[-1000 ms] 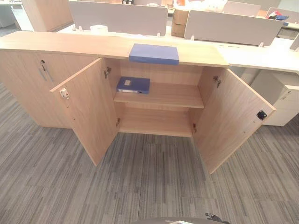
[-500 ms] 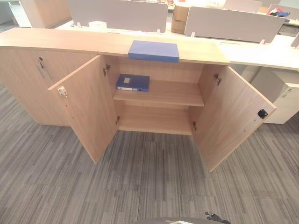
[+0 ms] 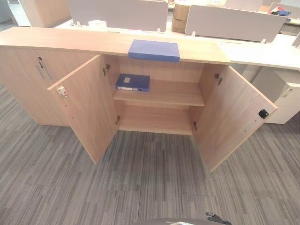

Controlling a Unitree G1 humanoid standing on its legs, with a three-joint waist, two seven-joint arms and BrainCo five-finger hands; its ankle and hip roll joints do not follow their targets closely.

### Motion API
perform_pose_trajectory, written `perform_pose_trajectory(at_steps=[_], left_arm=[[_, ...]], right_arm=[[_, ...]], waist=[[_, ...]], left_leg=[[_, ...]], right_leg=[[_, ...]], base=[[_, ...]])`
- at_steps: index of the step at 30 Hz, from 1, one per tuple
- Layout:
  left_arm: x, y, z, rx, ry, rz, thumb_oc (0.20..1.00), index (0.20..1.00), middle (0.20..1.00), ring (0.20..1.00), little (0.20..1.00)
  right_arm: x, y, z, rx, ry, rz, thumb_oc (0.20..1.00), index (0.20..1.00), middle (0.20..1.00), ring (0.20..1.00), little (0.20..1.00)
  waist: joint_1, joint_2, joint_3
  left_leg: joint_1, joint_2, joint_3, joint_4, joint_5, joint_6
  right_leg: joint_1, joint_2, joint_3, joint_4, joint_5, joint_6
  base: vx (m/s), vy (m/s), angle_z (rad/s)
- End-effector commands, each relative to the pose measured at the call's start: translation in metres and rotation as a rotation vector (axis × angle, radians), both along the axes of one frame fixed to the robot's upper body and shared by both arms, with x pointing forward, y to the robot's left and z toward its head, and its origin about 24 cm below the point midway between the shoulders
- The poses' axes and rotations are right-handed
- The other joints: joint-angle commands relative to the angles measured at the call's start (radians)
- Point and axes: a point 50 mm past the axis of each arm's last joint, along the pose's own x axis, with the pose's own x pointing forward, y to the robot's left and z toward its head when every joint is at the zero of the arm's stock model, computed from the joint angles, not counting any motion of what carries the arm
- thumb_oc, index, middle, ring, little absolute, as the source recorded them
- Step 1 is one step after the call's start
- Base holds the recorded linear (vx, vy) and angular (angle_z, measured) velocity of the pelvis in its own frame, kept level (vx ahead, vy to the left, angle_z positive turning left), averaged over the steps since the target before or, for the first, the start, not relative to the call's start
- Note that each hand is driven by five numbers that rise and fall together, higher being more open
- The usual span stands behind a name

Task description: Put the empty folder in the office cabinet

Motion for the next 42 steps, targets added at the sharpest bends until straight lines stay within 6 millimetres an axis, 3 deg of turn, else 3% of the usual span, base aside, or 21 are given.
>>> perform_pose_trajectory(at_steps=[1,5,7,8,9,11,12,13,15,16,18,21,25,27,30,33,35,37,38,39,42], left_arm=[[0.004,-0.006,-0.001,-0.01,0.013,0.022,1.0,1.0,1.0,1.0,1.0],[0.007,0.0,0.0,0.003,0.002,0.04,1.0,1.0,1.0,1.0,1.0],[0.012,0.005,0.001,0.014,-0.013,0.059,1.0,1.0,1.0,1.0,1.0],[0.015,0.007,0.002,0.02,-0.025,0.066,1.0,1.0,1.0,1.0,1.0],[0.015,0.007,0.002,0.02,-0.025,0.066,1.0,1.0,1.0,1.0,1.0],[0.019,0.008,0.003,0.03,-0.034,0.069,1.0,1.0,1.0,1.0,1.0],[0.014,0.009,0.002,0.032,-0.021,0.07,1.0,1.0,1.0,1.0,1.0],[0.001,0.009,0.001,0.033,0.015,0.061,1.0,1.0,1.0,1.0,1.0],[0.001,0.009,0.001,0.033,0.015,0.061,1.0,1.0,1.0,1.0,1.0],[-0.006,0.009,0.001,0.036,0.033,0.041,1.0,1.0,1.0,1.0,1.0],[-0.008,0.012,0.001,0.059,0.041,0.015,1.0,1.0,1.0,1.0,1.0],[-0.019,0.013,0.001,0.062,0.059,0.04,1.0,1.0,1.0,1.0,1.0],[-0.033,0.016,0.001,0.075,0.08,0.057,1.0,1.0,1.0,1.0,1.0],[-0.025,0.026,0.004,0.108,0.056,0.057,1.0,1.0,1.0,1.0,1.0],[-0.016,0.032,0.005,0.127,0.032,0.055,1.0,1.0,1.0,1.0,1.0],[0.006,0.039,0.008,0.148,-0.034,0.052,1.0,1.0,1.0,1.0,1.0],[0.022,0.038,0.01,0.155,-0.085,0.033,1.0,1.0,1.0,1.0,1.0],[0.031,0.039,0.012,0.166,-0.111,0.021,1.0,1.0,1.0,1.0,1.0],[0.06,0.082,0.031,0.26,-0.161,-0.002,1.0,1.0,1.0,1.0,1.0],[0.073,0.093,0.041,0.312,-0.256,-0.057,1.0,1.0,1.0,1.0,1.0],[0.087,0.101,0.048,0.336,-0.291,-0.046,1.0,1.0,1.0,1.0,1.0]], right_arm=[[-0.009,-0.015,0.0,-0.054,0.059,0.046,1.0,1.0,1.0,1.0,1.0],[-0.005,-0.018,0.001,-0.055,0.051,0.05,1.0,1.0,1.0,1.0,1.0],[0.006,-0.018,0.003,-0.056,0.021,0.076,1.0,1.0,1.0,1.0,1.0],[0.01,-0.018,0.004,-0.057,0.006,0.081,1.0,1.0,1.0,1.0,1.0],[0.01,-0.018,0.004,-0.057,0.006,0.081,1.0,1.0,1.0,1.0,1.0],[0.019,-0.026,0.007,-0.077,-0.023,0.057,1.0,1.0,1.0,1.0,1.0],[0.019,-0.029,0.007,-0.082,-0.027,0.045,1.0,1.0,1.0,1.0,1.0],[0.022,-0.03,0.008,-0.082,-0.043,0.028,1.0,1.0,1.0,1.0,1.0],[0.022,-0.031,0.008,-0.082,-0.042,0.027,1.0,1.0,1.0,1.0,1.0],[0.025,-0.033,0.009,-0.084,-0.056,0.017,1.0,1.0,1.0,1.0,1.0],[0.029,-0.041,0.012,-0.1,-0.08,-0.022,1.0,1.0,1.0,1.0,1.0],[0.025,-0.046,0.012,-0.108,-0.08,-0.07,1.0,1.0,1.0,1.0,1.0],[0.013,-0.047,0.01,-0.103,-0.048,-0.079,1.0,1.0,1.0,1.0,1.0],[-0.001,-0.045,0.007,-0.096,-0.003,-0.091,1.0,1.0,1.0,1.0,1.0],[-0.005,-0.044,0.006,-0.09,0.011,-0.107,1.0,1.0,1.0,1.0,1.0],[0.008,-0.039,0.007,-0.071,-0.031,-0.106,1.0,1.0,1.0,1.0,1.0],[0.035,-0.031,0.012,-0.047,-0.124,-0.088,1.0,1.0,1.0,1.0,1.0],[0.048,-0.026,0.016,-0.033,-0.174,-0.074,1.0,1.0,1.0,1.0,1.0],[0.06,-0.023,0.02,-0.01,-0.21,-0.04,1.0,1.0,1.0,1.0,1.0],[0.066,-0.026,0.024,-0.024,-0.255,-0.021,1.0,1.0,1.0,1.0,1.0],[0.069,-0.032,0.027,-0.046,-0.276,-0.024,1.0,1.0,1.0,1.0,1.0]], waist=[[-0.008,0.041,-0.004],[-0.007,0.04,0.015],[0.003,0.022,0.067],[0.01,0.014,0.093],[0.01,0.014,0.093],[0.025,0.002,0.15],[0.038,0.002,0.155],[0.061,0.021,0.168],[0.061,0.019,0.169],[0.076,0.038,0.181],[0.106,0.05,0.214],[0.116,0.053,0.186],[0.127,0.076,0.126],[0.141,0.064,0.082],[0.149,0.032,0.051],[0.142,-0.004,0.04],[0.124,0.014,0.057],[0.109,0.029,0.068],[0.073,0.042,0.063],[0.045,0.055,0.069],[0.014,0.058,0.071]], left_leg=[[0.017,0.041,0.049,-0.001,-0.032,-0.057],[0.006,0.047,0.051,0.033,-0.04,-0.059],[-0.132,0.058,0.061,0.252,-0.047,-0.081],[-0.227,0.067,0.051,0.391,-0.015,-0.097],[-0.227,0.067,0.051,0.391,-0.015,-0.097],[-0.432,0.093,0.045,0.58,0.115,-0.114],[-0.494,0.11,0.069,0.562,0.117,-0.107],[-0.543,0.145,0.087,0.436,0.178,-0.107],[-0.539,0.142,0.088,0.434,0.178,-0.108],[-0.563,0.156,0.095,0.348,0.253,-0.123],[-0.639,0.198,0.146,0.137,0.306,-0.149],[-0.597,0.225,0.177,0.017,0.307,-0.152],[-0.558,0.288,0.219,-0.001,0.332,-0.163],[-0.543,0.291,0.2,0.026,0.384,-0.173],[-0.53,0.271,0.2,0.06,0.384,-0.162],[-0.48,0.228,0.226,0.099,0.313,-0.116],[-0.424,0.229,0.249,0.085,0.277,-0.091],[-0.384,0.233,0.255,0.067,0.26,-0.081],[-0.332,0.228,0.266,0.04,0.242,-0.083],[-0.258,0.201,0.257,0.025,0.184,-0.089],[-0.219,0.207,0.241,0.025,0.16,-0.109]], right_leg=[[0.035,0.009,-0.032,0.017,-0.054,0.048],[0.023,0.012,-0.025,0.038,-0.065,0.043],[0.006,0.005,-0.006,0.068,-0.078,0.026],[0.0,0.005,-0.004,0.081,-0.08,0.013],[0.0,0.005,-0.004,0.081,-0.08,0.013],[0.005,0.003,-0.01,0.096,-0.102,-0.015],[0.019,0.007,-0.008,0.091,-0.115,-0.018],[0.041,0.025,0.007,0.092,-0.137,-0.023],[0.043,0.022,0.007,0.093,-0.14,-0.023],[0.066,0.037,0.016,0.092,-0.156,-0.027],[0.142,0.021,0.023,0.091,-0.206,-0.022],[0.198,0.012,0.061,0.084,-0.242,0.002],[0.269,-0.005,0.145,0.079,-0.291,0.022],[0.316,-0.053,0.181,0.09,-0.321,0.048],[0.317,-0.105,0.184,0.129,-0.267,0.085],[0.246,-0.14,0.183,0.294,-0.034,0.139],[0.121,-0.147,0.156,0.484,0.135,0.162],[0.054,-0.151,0.124,0.553,0.157,0.157],[0.007,-0.157,0.105,0.578,0.144,0.151],[-0.058,-0.2,-0.033,0.419,-0.007,0.137],[-0.083,-0.216,-0.058,0.266,-0.024,0.145]], base=[[0.01,-0.045,0.0],[-0.01,-0.045,-0.01],[-0.16,-0.098,-0.1],[-0.17,-0.112,-0.12],[-0.1,-0.105,-0.2],[0.04,-0.107,-0.03],[0.3,0.008,0.14],[0.27,0.061,0.1],[0.15,0.048,0.01],[0.22,0.078,-0.32],[0.38,0.138,-0.25],[0.41,0.194,-0.37],[0.47,0.246,-0.58],[0.68,0.374,-0.48],[0.51,0.224,-0.55],[0.35,0.186,-0.28],[0.19,0.175,-0.08],[0.2,0.175,-0.46],[0.55,0.307,-0.6],[0.46,0.214,-0.27],[0.3,-0.027,-0.05]])
